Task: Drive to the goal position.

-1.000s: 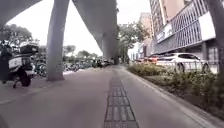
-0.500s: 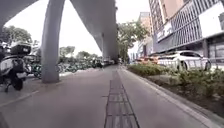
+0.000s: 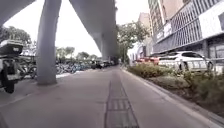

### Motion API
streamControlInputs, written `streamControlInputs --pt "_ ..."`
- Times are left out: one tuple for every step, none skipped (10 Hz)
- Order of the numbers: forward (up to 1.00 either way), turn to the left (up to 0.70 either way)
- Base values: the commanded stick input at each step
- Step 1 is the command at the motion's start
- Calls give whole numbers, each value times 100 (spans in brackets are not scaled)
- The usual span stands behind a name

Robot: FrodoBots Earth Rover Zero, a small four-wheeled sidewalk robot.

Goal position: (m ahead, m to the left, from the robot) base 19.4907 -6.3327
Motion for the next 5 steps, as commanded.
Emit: streamControlInputs --pt "45 0" --pt "45 0" --pt "45 0" --pt "45 0" --pt "45 0"
